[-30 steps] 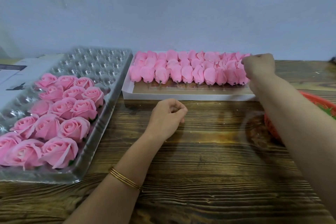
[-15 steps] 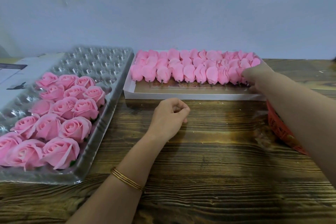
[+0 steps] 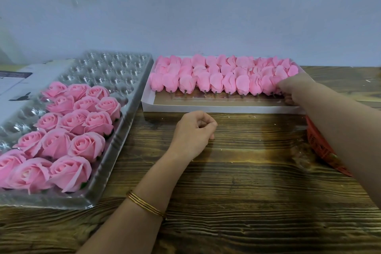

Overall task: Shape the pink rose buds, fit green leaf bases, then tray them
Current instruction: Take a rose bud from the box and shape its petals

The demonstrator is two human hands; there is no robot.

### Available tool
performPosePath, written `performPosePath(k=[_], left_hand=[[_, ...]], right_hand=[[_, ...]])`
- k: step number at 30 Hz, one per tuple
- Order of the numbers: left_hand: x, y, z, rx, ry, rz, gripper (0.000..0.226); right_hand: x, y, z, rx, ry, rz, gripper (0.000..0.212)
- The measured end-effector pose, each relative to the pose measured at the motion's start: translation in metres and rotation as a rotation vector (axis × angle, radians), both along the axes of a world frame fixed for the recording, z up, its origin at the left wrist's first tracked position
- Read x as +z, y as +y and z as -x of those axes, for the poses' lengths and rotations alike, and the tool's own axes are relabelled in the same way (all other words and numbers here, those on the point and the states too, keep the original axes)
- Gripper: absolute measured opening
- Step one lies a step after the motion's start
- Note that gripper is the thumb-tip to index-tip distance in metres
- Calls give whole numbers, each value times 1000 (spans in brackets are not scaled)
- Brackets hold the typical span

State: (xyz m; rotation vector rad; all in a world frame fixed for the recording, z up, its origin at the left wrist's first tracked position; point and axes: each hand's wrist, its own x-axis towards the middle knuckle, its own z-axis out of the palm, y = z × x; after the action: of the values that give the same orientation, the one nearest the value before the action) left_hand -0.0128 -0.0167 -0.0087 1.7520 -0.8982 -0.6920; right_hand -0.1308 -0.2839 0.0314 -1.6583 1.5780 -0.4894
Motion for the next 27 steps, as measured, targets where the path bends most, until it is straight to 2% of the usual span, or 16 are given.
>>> performPosePath(k=[10, 13, 17, 21, 24, 27], left_hand=[[-2, -1, 0, 9, -5, 17, 14], [-1, 0, 0, 5, 2, 15, 14], [1, 2, 0, -2, 1, 23, 13], [2, 3, 0, -3, 11, 22, 12], [2, 3, 0, -6, 16, 17, 12], [2, 3, 1, 2, 25, 20, 13]], right_hand=[[-11, -10, -5, -33, 108, 95, 49], [-12, -13, -3, -52, 93, 103, 49], [-5, -4, 1, -111, -12, 132, 30], [4, 4, 2, -150, -42, 80, 25], [6, 5, 2, -157, -97, 58, 42], [5, 3, 5, -175, -134, 70, 41]])
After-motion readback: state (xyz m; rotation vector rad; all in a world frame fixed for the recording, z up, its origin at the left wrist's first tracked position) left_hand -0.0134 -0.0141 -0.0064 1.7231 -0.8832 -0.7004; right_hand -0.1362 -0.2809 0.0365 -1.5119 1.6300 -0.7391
